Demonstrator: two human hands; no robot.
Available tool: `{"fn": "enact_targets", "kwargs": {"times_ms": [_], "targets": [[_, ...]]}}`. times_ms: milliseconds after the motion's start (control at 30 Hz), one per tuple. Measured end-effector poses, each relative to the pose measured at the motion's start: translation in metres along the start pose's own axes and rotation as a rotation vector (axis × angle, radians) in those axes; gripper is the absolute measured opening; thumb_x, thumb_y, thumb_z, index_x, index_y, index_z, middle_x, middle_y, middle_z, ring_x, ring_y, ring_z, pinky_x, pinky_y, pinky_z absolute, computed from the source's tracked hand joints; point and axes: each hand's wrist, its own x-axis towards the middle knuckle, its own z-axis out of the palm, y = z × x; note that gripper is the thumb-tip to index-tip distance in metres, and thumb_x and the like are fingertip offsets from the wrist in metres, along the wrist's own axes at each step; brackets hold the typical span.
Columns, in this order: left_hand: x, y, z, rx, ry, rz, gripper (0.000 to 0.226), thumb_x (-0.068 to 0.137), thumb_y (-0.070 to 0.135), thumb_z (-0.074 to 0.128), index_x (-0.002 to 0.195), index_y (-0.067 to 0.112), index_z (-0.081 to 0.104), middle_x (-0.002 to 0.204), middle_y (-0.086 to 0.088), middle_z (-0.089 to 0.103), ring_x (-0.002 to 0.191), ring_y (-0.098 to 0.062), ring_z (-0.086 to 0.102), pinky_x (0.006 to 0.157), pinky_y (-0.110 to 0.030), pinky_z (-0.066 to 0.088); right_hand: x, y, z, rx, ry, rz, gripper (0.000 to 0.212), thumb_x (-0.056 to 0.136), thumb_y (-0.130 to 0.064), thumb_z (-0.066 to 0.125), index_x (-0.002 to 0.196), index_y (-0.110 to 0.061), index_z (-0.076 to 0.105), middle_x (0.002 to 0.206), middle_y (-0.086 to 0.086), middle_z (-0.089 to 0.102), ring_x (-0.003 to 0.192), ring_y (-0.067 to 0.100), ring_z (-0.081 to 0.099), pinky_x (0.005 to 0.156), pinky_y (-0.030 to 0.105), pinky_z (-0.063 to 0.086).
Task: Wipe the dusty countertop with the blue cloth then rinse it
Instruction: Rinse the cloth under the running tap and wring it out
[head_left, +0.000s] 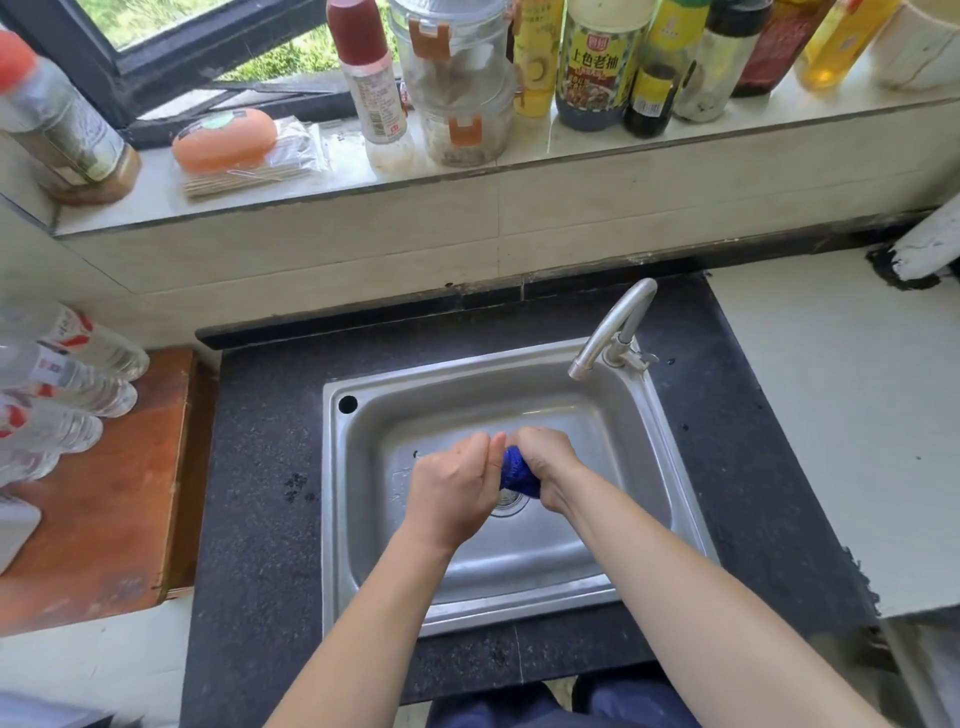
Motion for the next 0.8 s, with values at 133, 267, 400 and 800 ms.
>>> {"fn": "enact_targets", "kwargs": {"times_ms": [133,267,400,800], "targets": [[0.004,0.001,-0.011,-0.138,-0.194,-0.321,0.037,0.100,0.029,0.048,0.067,0.019,0.036,0.052,0.009,0.035,0.046,-0.024,0.038,0.044,-0.033,0.031,0.012,0.002,-0.010,-0.145,0.011,-0.246,0.024,0.079,-0.032,0.076,0.072,-0.019,0.057,0.065,-0.002,0.064,0.063,0.020,0.057,0.064,0.030,0.048],[0.023,-0.017,-0.019,-0.762,-0.541,-1.073,0.019,0.100,0.027,0.052,0.089,0.013,0.057,0.069,-0.007,0.057,0.050,-0.023,0.050,0.052,-0.029,0.040,0.012,0.002,-0.021,-0.161,-0.081,-0.386,0.045,0.073,-0.066,0.059,0.096,-0.027,0.059,0.093,-0.001,0.066,0.089,0.020,0.063,0.095,0.047,0.053],[0.028,-0.028,-0.035,-1.225,-0.779,-1.244,0.024,0.094,0.023,0.054,0.094,0.010,0.075,0.075,-0.011,0.055,0.059,-0.025,0.051,0.048,-0.030,0.041,-0.005,0.010,-0.035,-0.376,-0.101,-0.747,0.046,0.080,-0.031,0.049,0.127,-0.032,0.048,0.125,-0.001,0.052,0.115,0.010,0.050,0.104,0.025,0.039],[0.022,-0.022,-0.052,-1.392,-0.937,-1.059,0.037,0.081,0.004,0.073,0.101,0.018,0.045,0.100,-0.025,0.061,0.086,-0.039,0.062,0.070,-0.055,0.057,-0.002,0.011,-0.055,-0.939,-0.095,-1.408,0.076,0.076,-0.011,0.074,0.145,-0.015,0.043,0.147,0.011,0.041,0.136,0.027,0.044,0.103,0.044,0.047]]}}
